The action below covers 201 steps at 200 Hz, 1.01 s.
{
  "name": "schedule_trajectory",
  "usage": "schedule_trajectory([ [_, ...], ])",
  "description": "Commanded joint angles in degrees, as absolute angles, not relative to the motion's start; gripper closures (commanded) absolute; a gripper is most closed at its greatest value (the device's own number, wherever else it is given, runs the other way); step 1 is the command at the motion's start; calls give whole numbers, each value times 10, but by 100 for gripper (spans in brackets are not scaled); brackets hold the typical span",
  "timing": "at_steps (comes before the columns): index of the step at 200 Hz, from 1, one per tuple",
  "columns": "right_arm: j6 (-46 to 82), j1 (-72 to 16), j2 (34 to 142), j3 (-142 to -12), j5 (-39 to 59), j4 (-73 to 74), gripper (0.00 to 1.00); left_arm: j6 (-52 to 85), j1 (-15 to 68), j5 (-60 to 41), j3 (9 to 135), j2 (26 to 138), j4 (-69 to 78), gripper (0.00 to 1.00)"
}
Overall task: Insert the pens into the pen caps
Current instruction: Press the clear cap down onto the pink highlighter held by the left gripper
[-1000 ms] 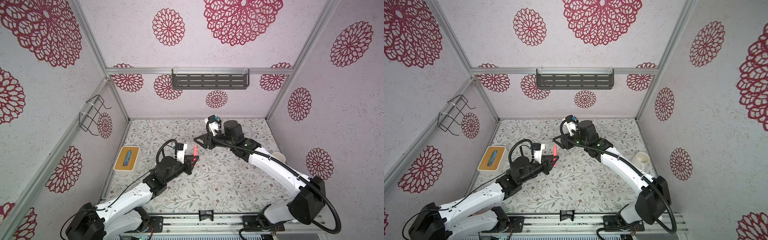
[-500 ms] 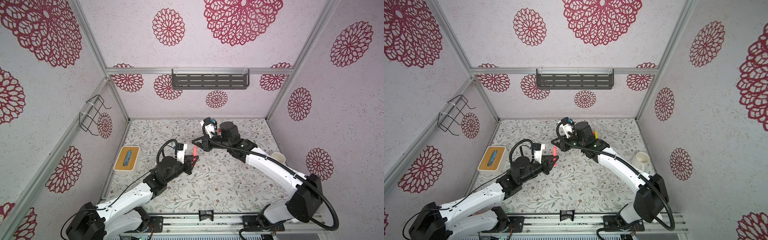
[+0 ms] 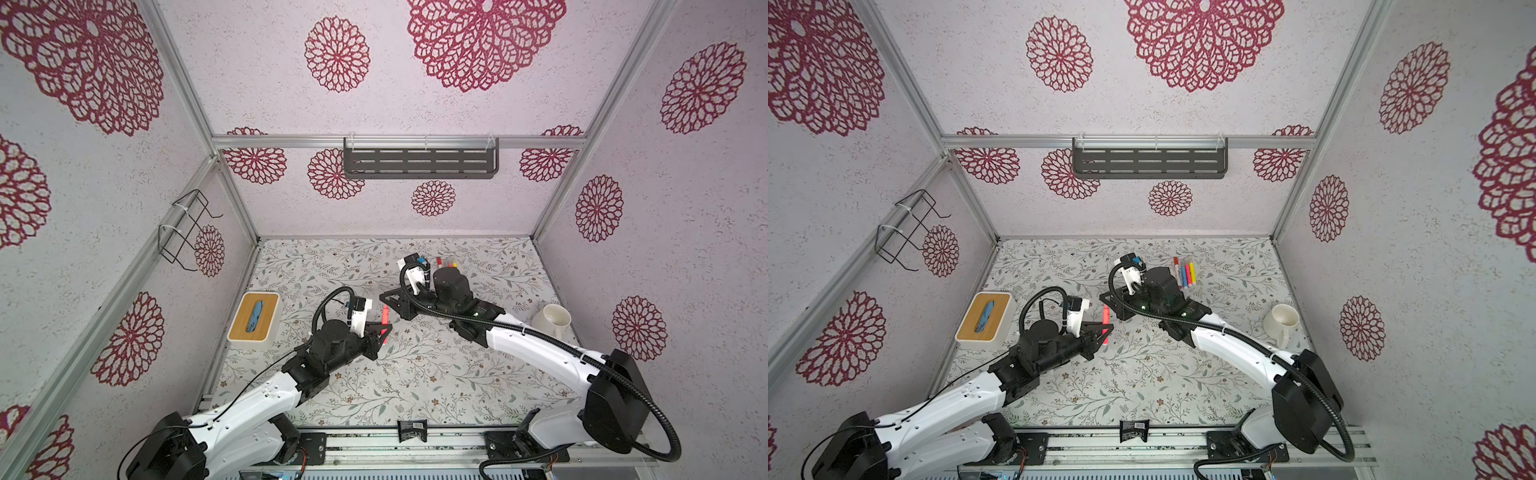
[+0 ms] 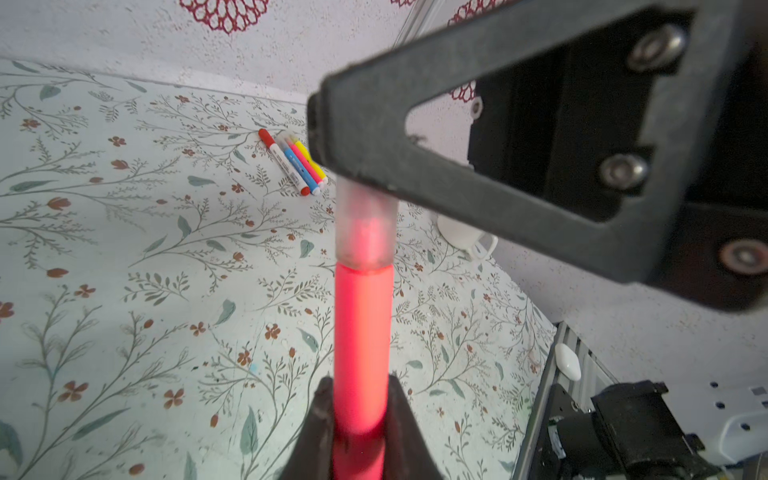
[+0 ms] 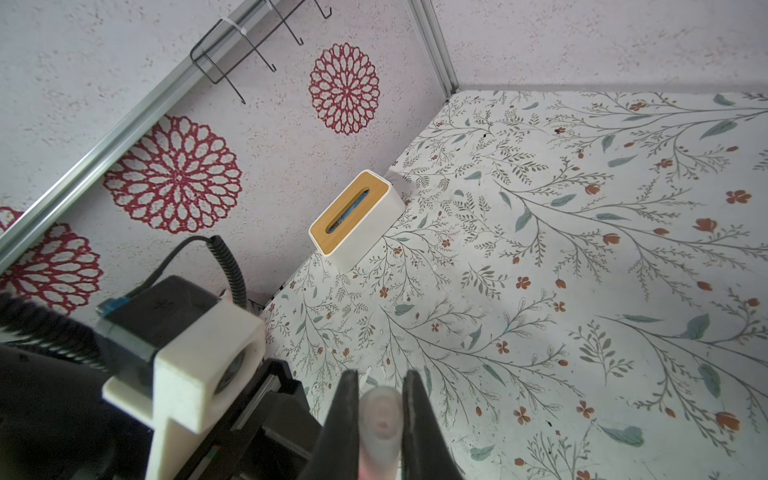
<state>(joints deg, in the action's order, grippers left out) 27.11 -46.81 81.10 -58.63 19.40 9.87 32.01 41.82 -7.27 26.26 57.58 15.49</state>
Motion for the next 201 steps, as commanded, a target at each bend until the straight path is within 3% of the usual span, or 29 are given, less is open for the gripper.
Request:
schedule_trajectory([
  [1,256,-525,810,-500,203,10,100,323,387,-66,289,527,359,100],
  [66,360,-568,793,-333,271,213,100,353,334,-120,280,499,406,100],
  [122,392,-591,796,-345,201,155,100,335,330,-114,295,511,346,100],
  [152,327,-581,753,-440,151,49,100,331,336,-126,288,554,310,100],
  [169,282,-567,712,-496,109,-17,86,329,344,-138,282,574,295,100],
  [191,242,-538,655,-535,67,-50,59,312,368,-124,277,579,258,100],
  [201,230,-520,631,-546,52,-56,53,305,380,-111,274,575,243,100],
])
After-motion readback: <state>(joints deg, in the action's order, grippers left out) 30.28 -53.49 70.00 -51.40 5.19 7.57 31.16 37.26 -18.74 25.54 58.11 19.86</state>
